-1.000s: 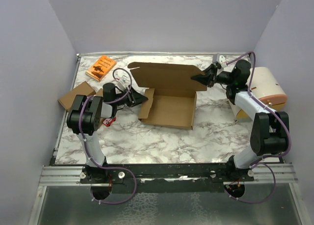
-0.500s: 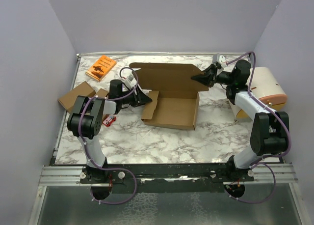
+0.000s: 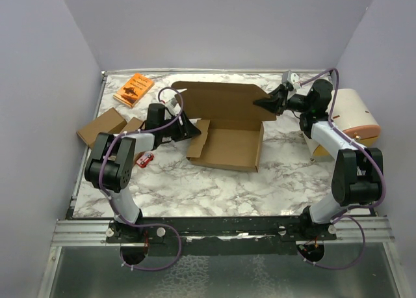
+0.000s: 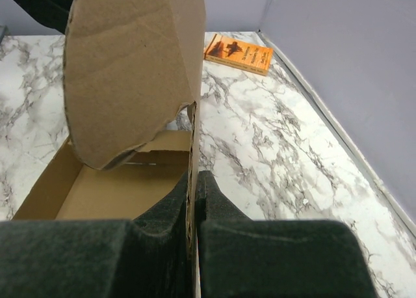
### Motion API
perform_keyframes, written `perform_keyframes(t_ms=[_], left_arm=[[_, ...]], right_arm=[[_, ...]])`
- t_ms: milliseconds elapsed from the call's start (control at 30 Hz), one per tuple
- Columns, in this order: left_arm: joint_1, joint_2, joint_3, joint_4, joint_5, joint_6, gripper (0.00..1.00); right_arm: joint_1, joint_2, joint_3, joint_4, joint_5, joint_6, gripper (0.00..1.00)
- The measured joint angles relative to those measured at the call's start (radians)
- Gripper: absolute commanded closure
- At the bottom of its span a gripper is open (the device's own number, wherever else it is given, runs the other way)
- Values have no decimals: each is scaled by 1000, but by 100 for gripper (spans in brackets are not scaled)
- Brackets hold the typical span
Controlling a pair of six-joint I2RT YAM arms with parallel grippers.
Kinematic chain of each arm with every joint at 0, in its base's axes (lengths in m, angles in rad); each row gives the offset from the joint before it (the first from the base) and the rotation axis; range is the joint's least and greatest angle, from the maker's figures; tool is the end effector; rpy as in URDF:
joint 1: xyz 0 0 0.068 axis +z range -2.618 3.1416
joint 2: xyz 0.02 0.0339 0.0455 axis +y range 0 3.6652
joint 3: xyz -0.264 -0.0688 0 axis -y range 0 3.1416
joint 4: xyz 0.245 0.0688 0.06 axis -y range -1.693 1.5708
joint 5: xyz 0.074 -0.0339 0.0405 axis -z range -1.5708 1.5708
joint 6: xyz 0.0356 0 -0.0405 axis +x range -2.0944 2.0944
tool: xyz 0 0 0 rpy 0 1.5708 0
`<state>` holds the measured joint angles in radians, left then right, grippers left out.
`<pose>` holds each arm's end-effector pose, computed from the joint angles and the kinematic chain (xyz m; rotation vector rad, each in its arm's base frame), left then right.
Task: Fold the paper box
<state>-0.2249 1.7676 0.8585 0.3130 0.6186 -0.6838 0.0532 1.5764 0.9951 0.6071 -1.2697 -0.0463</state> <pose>0.3412 -0.0992 0.1582 -0.1409 2.2813 -1.1712 0.3414 0.0522 0.2953 -1.0590 1.2651 0.9741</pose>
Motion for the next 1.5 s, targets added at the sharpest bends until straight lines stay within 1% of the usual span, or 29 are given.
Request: perform_keyframes(t_ms=[167,267,467,733,1167,1367,1500], left_arm=[[0,0,-21,40,20,-25,40],[0,0,-27,62,42,-48,39],[-1,1,-51,154,87,-112,37],[-2,2,-64,219,111,-163,35],[-15,2,-65,163,107,-133,35],[-30,1,-53,102,90,-98,36],[-43,1,-14,19,59,-64,37]], right_arm=[[0,0,0,1,0,0,99],[0,0,0,1,0,0,99],[0,0,0,8,0,0,99],[0,0,-2,14,0,-1,99],[0,0,-10,14,0,-2,99],[0,0,-11,14,0,-2,99],[0,0,-11,14,0,-2,99]])
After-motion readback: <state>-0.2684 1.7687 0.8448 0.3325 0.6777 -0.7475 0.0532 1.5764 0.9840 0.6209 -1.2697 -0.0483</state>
